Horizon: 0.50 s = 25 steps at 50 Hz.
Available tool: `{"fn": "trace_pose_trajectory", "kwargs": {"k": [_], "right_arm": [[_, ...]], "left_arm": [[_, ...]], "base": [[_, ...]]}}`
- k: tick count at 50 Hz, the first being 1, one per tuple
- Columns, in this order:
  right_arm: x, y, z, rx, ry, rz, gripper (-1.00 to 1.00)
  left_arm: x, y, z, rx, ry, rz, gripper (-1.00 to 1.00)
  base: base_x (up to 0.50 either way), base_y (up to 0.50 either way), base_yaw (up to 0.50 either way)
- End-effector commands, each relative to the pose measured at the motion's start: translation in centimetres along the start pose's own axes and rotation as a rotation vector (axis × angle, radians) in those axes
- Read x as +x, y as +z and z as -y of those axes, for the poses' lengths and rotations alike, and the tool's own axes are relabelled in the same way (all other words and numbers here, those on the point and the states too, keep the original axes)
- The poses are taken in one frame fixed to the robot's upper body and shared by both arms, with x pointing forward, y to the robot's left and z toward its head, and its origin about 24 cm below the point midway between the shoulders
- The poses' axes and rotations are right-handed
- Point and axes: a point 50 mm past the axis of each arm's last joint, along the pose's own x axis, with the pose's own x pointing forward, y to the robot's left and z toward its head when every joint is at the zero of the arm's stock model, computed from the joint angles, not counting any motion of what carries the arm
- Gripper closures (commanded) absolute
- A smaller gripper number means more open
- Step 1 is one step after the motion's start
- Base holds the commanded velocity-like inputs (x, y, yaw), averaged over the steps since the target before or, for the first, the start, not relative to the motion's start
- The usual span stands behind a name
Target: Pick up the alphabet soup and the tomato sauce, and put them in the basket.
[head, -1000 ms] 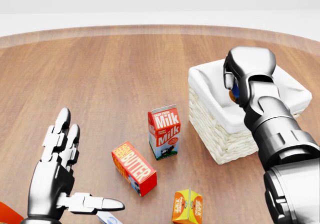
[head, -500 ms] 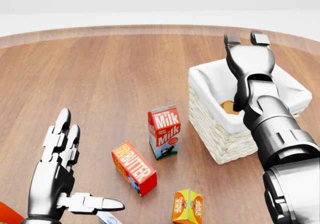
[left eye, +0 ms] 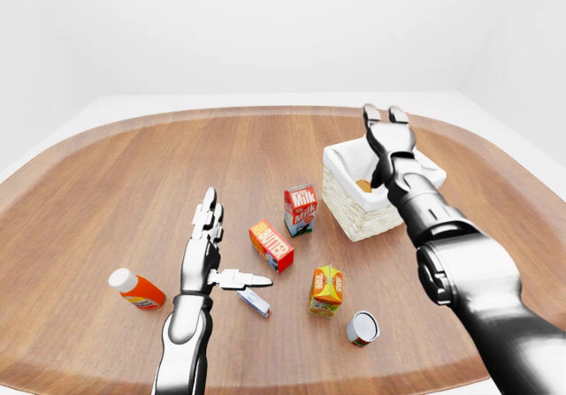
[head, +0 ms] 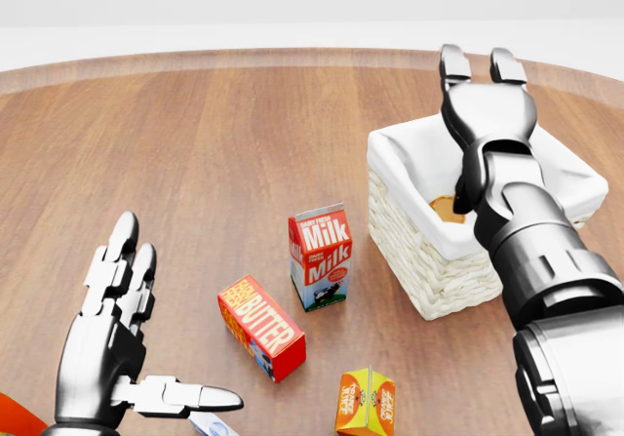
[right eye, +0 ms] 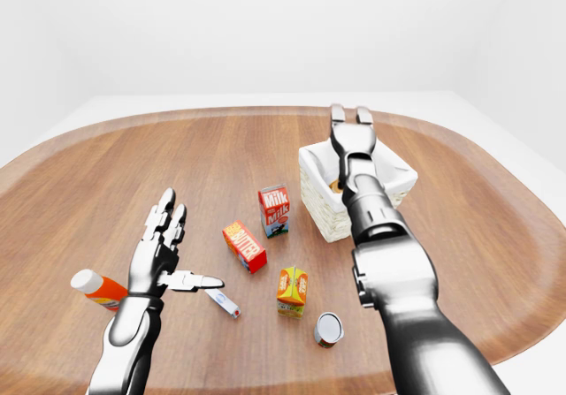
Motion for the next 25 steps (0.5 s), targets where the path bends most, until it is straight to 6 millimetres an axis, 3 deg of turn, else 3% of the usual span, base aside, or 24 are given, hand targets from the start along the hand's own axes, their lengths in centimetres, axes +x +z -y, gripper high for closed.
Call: {"fn": "trace_pose_trajectory", "kwargs": {"k": [1,14,25], "right_arm": [[0.2,-0.2,0.8,0.072,-0.035,-0.020,-1.00],[0.5,-0.8,2.1,0.429,-0.076,-0.105,-1.00],[0.6,-1.1,2.4,0.585,-0.081,-0.128,-1.00]], "left_arm": [[0.1,0.1,-0.1,-0.003,0.008,0.006,-1.00],[0.1,0.1,-0.1,-0.003,0.008,0.006,-1.00],[0.1,0.1,-0.1,-0.003,0.008,0.006,-1.00]], "base": [[0.00,0.00,0.00],[0.00,0.00,0.00],[0.00,0.00,0.00]]}}
